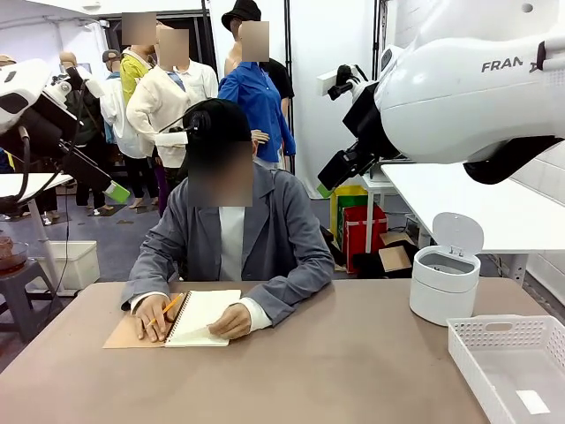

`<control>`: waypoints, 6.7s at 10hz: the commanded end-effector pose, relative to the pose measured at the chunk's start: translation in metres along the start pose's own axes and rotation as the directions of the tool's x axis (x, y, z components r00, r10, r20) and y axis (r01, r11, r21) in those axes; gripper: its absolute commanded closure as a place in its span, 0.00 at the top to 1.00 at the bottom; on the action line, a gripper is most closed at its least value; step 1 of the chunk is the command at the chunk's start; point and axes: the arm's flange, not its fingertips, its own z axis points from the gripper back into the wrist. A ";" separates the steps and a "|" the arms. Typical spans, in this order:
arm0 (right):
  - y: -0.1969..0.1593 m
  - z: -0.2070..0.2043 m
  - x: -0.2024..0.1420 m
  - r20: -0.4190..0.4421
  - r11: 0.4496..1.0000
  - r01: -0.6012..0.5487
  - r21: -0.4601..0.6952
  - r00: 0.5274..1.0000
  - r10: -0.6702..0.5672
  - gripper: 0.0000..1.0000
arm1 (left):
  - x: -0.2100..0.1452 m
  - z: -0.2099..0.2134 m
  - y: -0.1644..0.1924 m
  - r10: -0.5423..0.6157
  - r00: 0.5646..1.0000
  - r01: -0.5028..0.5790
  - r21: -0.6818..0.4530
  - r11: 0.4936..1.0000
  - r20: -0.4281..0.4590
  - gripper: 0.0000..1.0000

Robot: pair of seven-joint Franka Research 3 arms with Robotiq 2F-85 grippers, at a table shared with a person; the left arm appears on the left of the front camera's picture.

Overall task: Sort the paper based on its condition.
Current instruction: If a person hands you a paper, place it in the Organizing basket , and if it's crumpled, put it in the Trash can.

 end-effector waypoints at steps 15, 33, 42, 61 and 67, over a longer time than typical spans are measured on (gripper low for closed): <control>0.000 0.000 0.000 -0.001 1.000 0.001 0.000 1.000 -0.001 1.00 | 0.000 0.000 -0.001 0.006 1.000 -0.006 -0.012 1.000 -0.003 1.00; 0.000 0.000 0.000 0.000 1.000 0.000 0.000 1.000 0.000 1.00 | 0.000 0.000 -0.001 0.006 1.000 -0.006 -0.012 1.000 -0.003 1.00; -0.090 -0.053 -0.017 -0.319 0.721 0.663 0.200 0.740 -0.592 1.00 | 0.000 0.000 -0.001 0.006 1.000 -0.006 -0.012 1.000 -0.003 1.00; -0.176 -0.183 -0.094 -0.774 0.064 0.997 -0.038 0.011 -0.634 1.00 | 0.000 0.000 -0.001 0.006 1.000 -0.006 -0.012 1.000 -0.003 1.00; -0.145 -0.226 -0.098 -0.831 -0.038 0.999 0.031 0.005 -0.556 1.00 | 0.000 0.000 -0.001 0.006 1.000 -0.006 -0.012 1.000 -0.003 1.00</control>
